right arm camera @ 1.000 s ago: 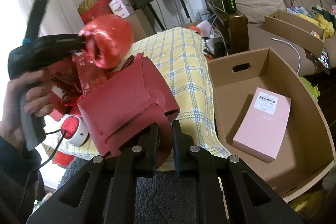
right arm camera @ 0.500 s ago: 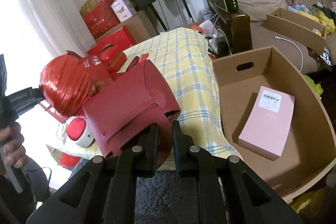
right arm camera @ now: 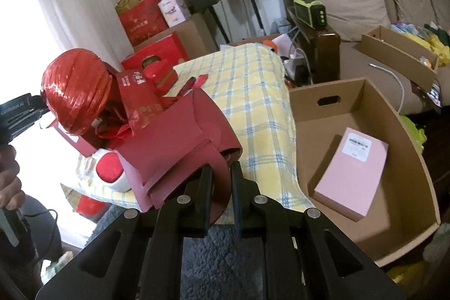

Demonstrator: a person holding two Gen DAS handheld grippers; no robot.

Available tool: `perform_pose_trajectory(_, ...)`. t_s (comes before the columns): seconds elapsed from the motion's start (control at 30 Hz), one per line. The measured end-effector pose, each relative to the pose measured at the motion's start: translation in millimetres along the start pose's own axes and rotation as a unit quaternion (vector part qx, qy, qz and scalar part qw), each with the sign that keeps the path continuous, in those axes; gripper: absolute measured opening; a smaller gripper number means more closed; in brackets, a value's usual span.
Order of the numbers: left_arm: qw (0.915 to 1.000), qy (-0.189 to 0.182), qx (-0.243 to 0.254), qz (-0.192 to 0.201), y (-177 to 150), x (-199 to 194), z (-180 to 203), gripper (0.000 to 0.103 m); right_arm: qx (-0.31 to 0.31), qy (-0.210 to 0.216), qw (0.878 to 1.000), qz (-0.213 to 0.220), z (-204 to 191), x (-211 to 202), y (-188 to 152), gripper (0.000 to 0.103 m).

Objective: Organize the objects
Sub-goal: 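Lift the red ribbon ball with the left gripper while the right gripper holds the bag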

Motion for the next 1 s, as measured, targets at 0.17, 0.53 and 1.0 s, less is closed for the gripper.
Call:
perform_pose_trajectory(0.17,0.9998,0.012,0.002,0.014,3,-12,3,0.015,0.050,0.023,0.999,-0.001,24,6,-9,0.010)
perform_pose_trajectory(0.53,0.9986,0.036,0.016,0.036,1,-24,12,0.015,0.079,0.066,0.995,0.016,34,-15,0,0.010)
perform_pose_trajectory(1.0,0.9953,0.047,0.041,0.074,5,-49,30,0.015,0.093,0.066,0.991,0.065,51,-63,21,0.010)
Point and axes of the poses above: each gripper's, at about its wrist camera, not at the fingertips, and x roughly the way its jaws point, z to its right, y to its top, the point moved 4 cm from there along x, roughly the way its jaws point, and after that the axes turned 2 degrees about y, right-handed, at the moved point
